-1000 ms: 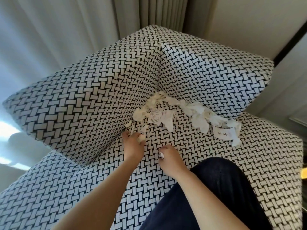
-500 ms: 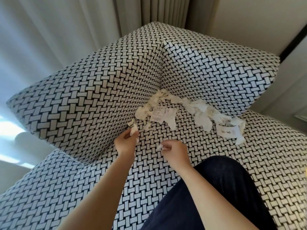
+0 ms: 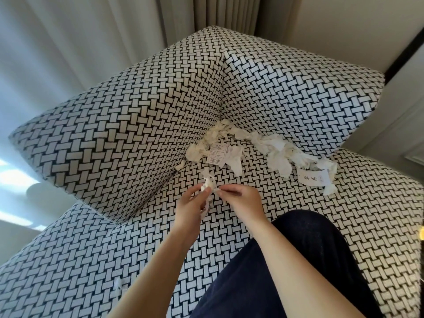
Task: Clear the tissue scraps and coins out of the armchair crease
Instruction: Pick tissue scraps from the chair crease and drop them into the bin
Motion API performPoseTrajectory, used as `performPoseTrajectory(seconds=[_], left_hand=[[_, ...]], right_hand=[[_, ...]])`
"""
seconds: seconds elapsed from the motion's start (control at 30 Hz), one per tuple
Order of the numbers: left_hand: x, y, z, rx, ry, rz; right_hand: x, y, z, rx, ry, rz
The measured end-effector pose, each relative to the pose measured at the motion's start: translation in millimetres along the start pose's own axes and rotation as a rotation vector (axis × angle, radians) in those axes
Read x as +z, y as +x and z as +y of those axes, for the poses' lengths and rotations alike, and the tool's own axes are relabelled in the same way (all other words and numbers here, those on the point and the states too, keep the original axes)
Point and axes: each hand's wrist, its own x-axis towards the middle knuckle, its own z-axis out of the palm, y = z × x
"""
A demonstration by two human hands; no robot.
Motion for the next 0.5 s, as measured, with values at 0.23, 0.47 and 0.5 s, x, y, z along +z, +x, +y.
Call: performPoseTrajectory(seconds=[0.23,0.47,0.5], left_hand=[[10,-11,-2,0.161,0.274,-0.044],[19,-17,-2,0.321,0.545,-0.077],[20,-16,0,0.324,0.535,-0.062]], right_hand=[[1,-4,0,0.078,0.266,-0.152],[-5,-7,-5,0.186,0.51,-0.105],[-6,-8,-5,0.196,0.532,-0.092]])
